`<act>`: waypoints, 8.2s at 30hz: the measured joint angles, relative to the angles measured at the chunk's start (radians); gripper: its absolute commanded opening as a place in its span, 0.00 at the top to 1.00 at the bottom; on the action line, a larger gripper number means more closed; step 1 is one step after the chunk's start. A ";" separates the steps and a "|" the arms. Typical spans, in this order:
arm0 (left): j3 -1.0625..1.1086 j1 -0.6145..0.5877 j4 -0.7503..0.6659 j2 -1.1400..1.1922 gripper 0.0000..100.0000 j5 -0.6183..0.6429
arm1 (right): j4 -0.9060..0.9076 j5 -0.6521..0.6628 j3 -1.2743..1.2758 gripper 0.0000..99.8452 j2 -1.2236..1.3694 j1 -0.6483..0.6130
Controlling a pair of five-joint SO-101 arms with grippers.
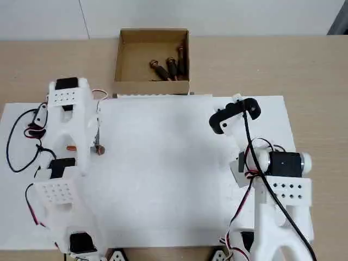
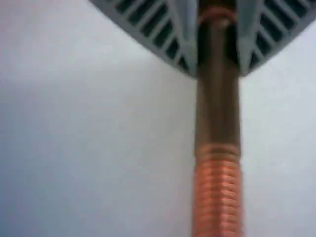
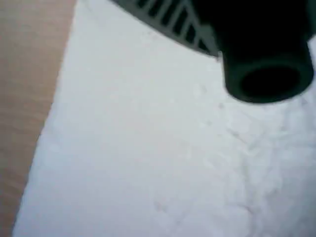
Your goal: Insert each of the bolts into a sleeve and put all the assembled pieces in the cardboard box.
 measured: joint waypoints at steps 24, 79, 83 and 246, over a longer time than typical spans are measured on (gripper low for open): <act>-0.095 0.015 0.018 -0.002 0.99 -0.221 | 0.000 0.000 0.000 0.99 0.000 -0.002; -0.405 -0.014 0.023 0.000 0.84 -2.027 | 0.000 0.000 0.000 1.00 0.000 0.000; -0.385 -0.012 0.023 0.002 0.84 -2.252 | 0.000 0.000 0.000 1.00 0.000 0.000; 1.513 0.509 -0.882 -2.371 0.99 -0.919 | -0.873 -0.485 0.959 1.00 -1.034 -0.703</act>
